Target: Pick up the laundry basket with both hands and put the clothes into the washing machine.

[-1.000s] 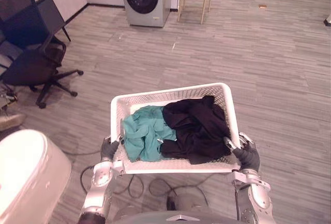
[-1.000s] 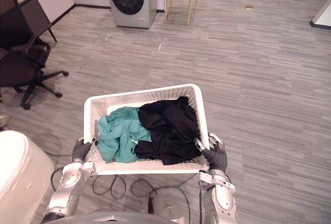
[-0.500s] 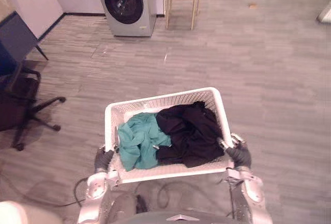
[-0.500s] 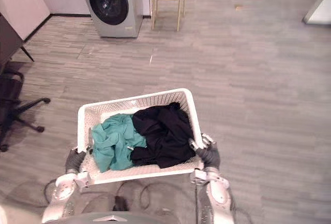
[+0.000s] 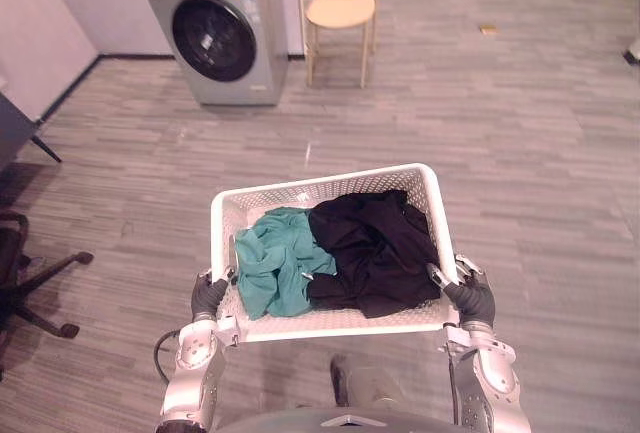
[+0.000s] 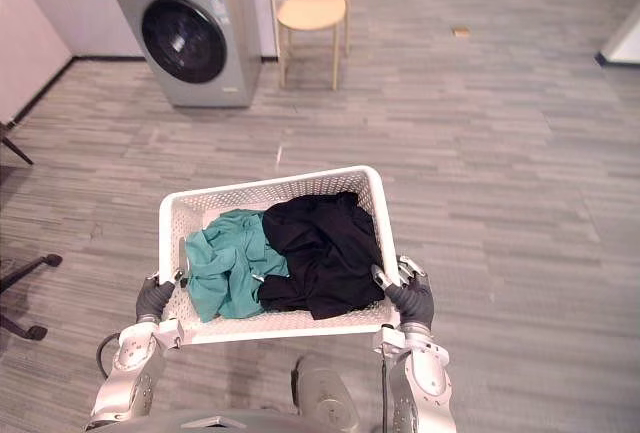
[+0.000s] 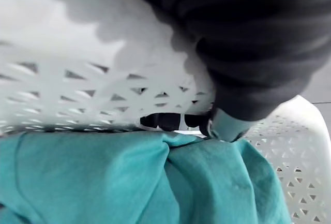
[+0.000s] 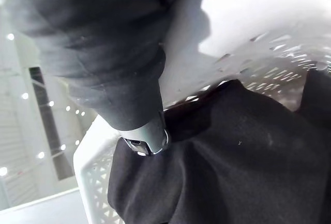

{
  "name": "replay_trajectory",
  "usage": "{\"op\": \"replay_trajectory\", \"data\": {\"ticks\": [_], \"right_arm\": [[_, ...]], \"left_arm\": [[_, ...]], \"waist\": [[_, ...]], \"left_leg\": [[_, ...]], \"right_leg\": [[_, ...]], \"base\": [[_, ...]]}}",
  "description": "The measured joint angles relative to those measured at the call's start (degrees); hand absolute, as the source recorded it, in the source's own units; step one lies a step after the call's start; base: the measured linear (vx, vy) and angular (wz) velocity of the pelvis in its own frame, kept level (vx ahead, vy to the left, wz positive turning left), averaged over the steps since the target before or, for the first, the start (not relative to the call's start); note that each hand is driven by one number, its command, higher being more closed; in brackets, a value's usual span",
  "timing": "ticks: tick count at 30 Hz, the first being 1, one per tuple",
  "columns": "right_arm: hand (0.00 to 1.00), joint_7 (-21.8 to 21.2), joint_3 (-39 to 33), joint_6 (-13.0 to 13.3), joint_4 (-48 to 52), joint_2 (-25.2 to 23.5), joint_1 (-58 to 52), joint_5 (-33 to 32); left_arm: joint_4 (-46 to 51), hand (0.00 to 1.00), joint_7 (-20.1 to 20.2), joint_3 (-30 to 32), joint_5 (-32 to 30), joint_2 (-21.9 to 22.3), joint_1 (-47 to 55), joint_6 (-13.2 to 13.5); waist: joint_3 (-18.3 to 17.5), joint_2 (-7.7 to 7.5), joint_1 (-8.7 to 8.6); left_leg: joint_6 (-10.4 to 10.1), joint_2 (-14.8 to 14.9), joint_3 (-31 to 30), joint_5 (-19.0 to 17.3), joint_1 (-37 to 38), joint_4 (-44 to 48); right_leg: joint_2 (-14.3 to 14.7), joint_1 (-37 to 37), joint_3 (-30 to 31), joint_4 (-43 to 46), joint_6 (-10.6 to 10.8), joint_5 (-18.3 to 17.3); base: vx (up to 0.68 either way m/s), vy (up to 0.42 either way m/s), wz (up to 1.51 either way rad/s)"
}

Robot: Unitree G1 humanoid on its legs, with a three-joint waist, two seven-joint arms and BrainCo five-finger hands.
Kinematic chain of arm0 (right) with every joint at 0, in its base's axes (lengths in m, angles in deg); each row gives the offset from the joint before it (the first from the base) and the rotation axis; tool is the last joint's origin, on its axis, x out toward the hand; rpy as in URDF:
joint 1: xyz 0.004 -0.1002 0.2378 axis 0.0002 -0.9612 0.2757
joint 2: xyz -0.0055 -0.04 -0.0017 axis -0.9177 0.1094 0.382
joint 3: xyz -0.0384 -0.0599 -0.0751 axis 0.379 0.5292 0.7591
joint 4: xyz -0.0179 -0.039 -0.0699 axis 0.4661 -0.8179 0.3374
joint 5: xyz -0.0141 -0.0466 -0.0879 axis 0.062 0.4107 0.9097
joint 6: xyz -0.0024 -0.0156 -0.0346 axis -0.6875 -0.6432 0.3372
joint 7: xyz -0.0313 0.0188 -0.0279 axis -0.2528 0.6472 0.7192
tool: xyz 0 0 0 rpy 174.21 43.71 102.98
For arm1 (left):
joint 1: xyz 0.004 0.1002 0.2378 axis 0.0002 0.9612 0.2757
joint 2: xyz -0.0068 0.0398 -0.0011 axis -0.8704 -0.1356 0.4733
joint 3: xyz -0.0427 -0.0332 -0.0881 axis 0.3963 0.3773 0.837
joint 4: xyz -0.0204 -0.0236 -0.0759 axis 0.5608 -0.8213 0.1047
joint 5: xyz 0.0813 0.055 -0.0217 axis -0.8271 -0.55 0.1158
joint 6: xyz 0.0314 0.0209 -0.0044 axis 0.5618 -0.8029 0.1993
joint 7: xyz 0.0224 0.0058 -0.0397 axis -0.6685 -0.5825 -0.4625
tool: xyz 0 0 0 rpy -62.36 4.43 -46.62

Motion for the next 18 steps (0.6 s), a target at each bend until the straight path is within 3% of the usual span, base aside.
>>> {"op": "replay_trajectory", "data": {"ticks": [1,3,6,7,8,9,10,12,14,18], "right_arm": [[1.0,0.34,0.63,0.18,1.06,0.58,-0.33,0.6],[1.0,1.19,1.02,0.43,1.12,0.92,-0.69,0.69],[1.0,1.98,1.24,0.39,1.06,1.43,-0.8,0.7],[1.0,2.04,1.16,0.41,0.98,1.83,-0.84,0.64],[1.0,2.06,0.88,0.46,0.99,2.06,-0.74,0.62],[1.0,2.06,0.63,0.46,0.95,2.1,-0.71,0.62],[1.0,2.05,0.31,0.41,0.57,2.03,-0.82,0.61],[1.0,2.06,-0.09,0.38,-0.39,1.47,-0.78,0.52],[1.0,1.74,0.05,0.43,-2.29,0.35,0.13,0.52],[1.0,1.59,0.22,0.44,-8.3,-2.14,1.98,0.51]], "left_arm": [[0.0,1.0,0.0,-0.03,0.5,0.37,0.93,0.09],[0.02,1.0,-0.01,0.0,1.35,0.86,2.06,0.15],[0.05,1.0,-0.02,-0.05,1.87,0.97,2.78,0.18],[0.08,1.0,-0.11,-0.23,1.87,1.35,2.87,0.18],[0.08,1.0,-0.33,-0.46,1.87,1.6,2.86,0.18],[0.07,1.0,-0.4,-0.5,1.87,1.73,2.92,0.19],[-0.03,1.0,-0.51,-0.94,1.86,2.01,3.14,0.18],[-0.45,1.0,-0.64,-1.31,1.8,1.36,3.01,0.19],[-0.57,1.0,-0.83,-1.34,1.81,0.33,3.07,0.23],[-2.5,1.0,-1.15,-1.77,1.82,-2.79,2.77,0.27]], "waist": [[0.04,-0.04,0.78],[-0.06,0.07,1.34],[-0.25,0.34,1.63],[-0.6,0.53,1.73],[-0.65,0.59,1.75],[-0.78,0.8,1.71],[-1.57,1.59,1.24],[-3.64,0.68,0.41],[-5.0,-0.93,0.73],[-6.04,-2.14,0.25]], "left_leg": [[0.06,0.78,1.67,-1.62,-3.45,3.34],[0.66,1.14,4.95,-4.18,-7.44,0.48],[0.5,0.12,7.9,-7.39,-9.73,-16.97],[-0.17,-1.79,7.41,-7.16,-8.85,-29.44],[-0.13,-3.65,7.41,-3.53,-7.33,-39.74],[-0.23,-4.32,7.48,-0.79,-6.6,-43.09],[-0.99,-5.46,8.32,3.12,-4.87,-48.01],[-1.65,-7.79,9.07,2.77,-1.88,-52.97],[-1.63,-9.29,10.81,2.76,0.03,-55.82],[-1.59,-9.79,10.77,2.73,2.24,-57.61]], "right_leg": [[-0.46,2.11,-0.06,-0.2,-0.77,-1.96],[-1.76,4.78,0.04,-1.02,-0.49,-3.48],[-3.55,6.83,0.37,-2.93,0.88,-3.94],[-4.0,6.77,0.72,-3.32,1.28,-4.01],[-4.49,6.75,1.52,-3.06,2.87,-4.94],[-4.56,6.84,1.92,-2.61,3.85,-5.51],[-4.48,7.39,2.62,-2.06,6.41,-6.99],[-6.11,7.6,4.67,-2.36,7.97,-7.45],[-7.12,8.57,6.87,-5.33,9.58,-6.43],[-7.44,11.5,8.06,-10.41,9.95,-3.14]], "base": [[0.29,-0.017,0.11],[0.27,0.052,0.09],[0.24,0.088,0.04],[0.31,0.153,-0.13],[0.31,0.164,-0.17],[0.38,0.252,-0.19],[0.33,0.232,-0.08],[0.33,0.25,-0.1],[0.27,0.213,-0.28],[0.15,0.089,-0.14]]}}
